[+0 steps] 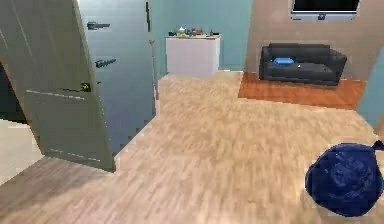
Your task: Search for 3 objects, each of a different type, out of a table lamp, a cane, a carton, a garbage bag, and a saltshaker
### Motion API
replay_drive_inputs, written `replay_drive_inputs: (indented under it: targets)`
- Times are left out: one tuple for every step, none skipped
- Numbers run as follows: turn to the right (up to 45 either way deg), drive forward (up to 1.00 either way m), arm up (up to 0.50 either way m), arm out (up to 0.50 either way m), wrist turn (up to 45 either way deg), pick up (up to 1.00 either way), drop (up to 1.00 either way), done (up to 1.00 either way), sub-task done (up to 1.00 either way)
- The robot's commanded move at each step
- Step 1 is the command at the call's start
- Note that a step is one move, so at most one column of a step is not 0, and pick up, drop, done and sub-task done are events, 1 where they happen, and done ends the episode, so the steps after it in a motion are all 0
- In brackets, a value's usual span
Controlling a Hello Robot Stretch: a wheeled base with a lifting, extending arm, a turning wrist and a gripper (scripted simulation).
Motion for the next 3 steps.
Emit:
replay_drive_inputs:
  targets:
    - [27.0,0.00,0.00,0.00,0.0,0.00,0.00,0.00,0.00]
    - [0.0,0.05,0.00,0.00,0.0,0.00,0.00,0.00,0.00]
    - [-45.0,0.00,0.00,0.00,0.0,0.00,0.00,0.00,0.00]
